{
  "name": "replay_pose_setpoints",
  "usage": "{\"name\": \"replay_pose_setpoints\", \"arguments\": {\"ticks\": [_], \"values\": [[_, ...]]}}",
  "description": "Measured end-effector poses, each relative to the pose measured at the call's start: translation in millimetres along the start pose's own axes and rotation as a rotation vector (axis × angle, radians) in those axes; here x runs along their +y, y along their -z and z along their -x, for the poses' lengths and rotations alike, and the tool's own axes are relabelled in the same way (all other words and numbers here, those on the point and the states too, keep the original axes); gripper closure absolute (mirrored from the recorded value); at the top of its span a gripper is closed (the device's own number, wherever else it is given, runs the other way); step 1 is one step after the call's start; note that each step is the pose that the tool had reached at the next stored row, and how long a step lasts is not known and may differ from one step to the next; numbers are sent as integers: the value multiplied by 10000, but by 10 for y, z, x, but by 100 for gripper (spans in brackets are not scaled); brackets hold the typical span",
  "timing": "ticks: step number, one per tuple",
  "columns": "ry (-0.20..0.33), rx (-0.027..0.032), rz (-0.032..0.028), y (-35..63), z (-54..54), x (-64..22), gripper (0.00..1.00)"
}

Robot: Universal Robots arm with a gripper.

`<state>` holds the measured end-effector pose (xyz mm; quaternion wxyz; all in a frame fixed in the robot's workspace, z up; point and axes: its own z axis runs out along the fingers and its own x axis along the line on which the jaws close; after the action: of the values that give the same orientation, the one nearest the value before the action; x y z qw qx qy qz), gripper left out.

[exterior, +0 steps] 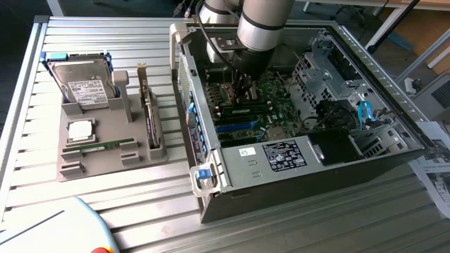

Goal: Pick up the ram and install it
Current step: 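Press down the ram until it locks into place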

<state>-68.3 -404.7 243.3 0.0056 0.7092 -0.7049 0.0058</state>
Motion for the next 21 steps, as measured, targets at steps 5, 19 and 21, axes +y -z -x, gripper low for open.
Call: {"name": "replay_pose_setpoints", "arguments": {"ticks": [5,19,21], "values": [[1,2,1,-32,0,43,89],[2,6,5,-158,2,99,89],[1,1,-1,-158,2,104,89]]}}
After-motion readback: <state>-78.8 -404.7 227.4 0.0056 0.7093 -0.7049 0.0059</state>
